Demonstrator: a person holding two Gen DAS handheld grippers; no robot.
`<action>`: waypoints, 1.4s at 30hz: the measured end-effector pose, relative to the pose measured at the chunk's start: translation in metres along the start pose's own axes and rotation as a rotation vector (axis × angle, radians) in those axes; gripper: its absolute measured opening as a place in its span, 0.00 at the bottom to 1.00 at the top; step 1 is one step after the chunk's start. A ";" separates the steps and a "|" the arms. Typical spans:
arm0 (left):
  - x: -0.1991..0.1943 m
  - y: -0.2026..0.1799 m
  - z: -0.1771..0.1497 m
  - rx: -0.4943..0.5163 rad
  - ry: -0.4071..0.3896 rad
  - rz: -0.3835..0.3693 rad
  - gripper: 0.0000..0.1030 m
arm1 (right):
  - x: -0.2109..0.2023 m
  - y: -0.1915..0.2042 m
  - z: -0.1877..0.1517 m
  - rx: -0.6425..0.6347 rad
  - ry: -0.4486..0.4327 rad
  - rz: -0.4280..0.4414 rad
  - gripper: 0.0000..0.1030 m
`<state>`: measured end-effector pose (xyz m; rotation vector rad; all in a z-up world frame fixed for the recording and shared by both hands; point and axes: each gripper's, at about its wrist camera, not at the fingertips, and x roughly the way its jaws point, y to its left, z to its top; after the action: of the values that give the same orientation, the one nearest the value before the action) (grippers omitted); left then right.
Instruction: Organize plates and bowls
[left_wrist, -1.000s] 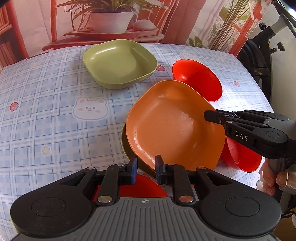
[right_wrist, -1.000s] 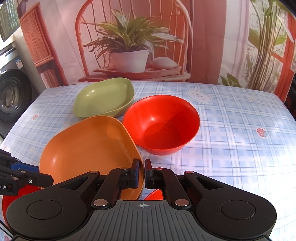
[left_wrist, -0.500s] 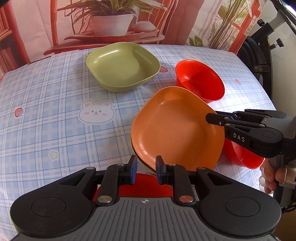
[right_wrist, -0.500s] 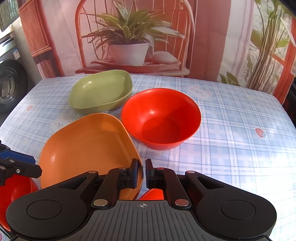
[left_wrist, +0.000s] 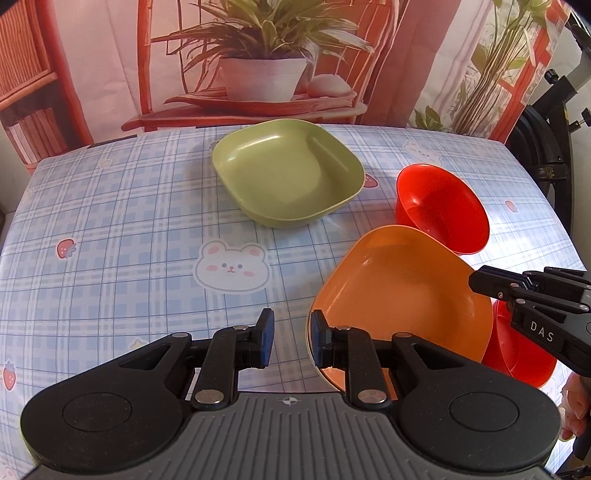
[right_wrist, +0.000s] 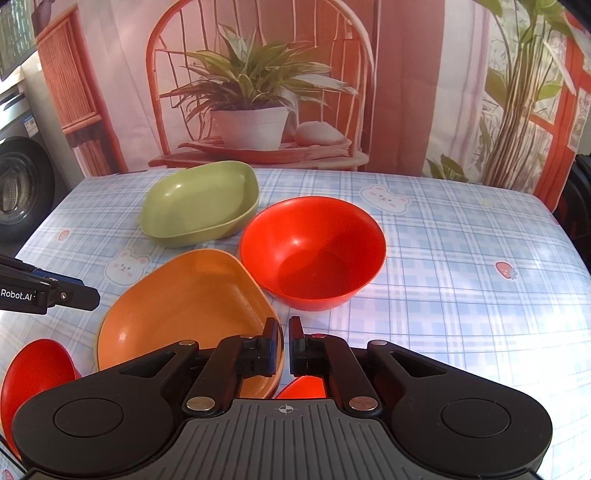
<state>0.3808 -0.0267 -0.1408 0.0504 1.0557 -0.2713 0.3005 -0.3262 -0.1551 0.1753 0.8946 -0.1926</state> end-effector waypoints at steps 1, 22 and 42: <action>0.001 0.000 0.000 -0.002 0.001 0.002 0.21 | 0.000 0.000 0.001 0.000 0.000 0.001 0.05; -0.009 0.012 0.006 -0.036 -0.054 -0.064 0.21 | -0.004 0.000 0.003 0.019 0.012 0.018 0.08; 0.002 0.060 0.080 -0.165 -0.238 0.072 0.24 | 0.038 0.013 0.109 0.024 -0.077 0.147 0.18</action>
<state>0.4644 0.0170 -0.1087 -0.0909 0.8351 -0.1209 0.4088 -0.3424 -0.1170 0.2538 0.7998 -0.0732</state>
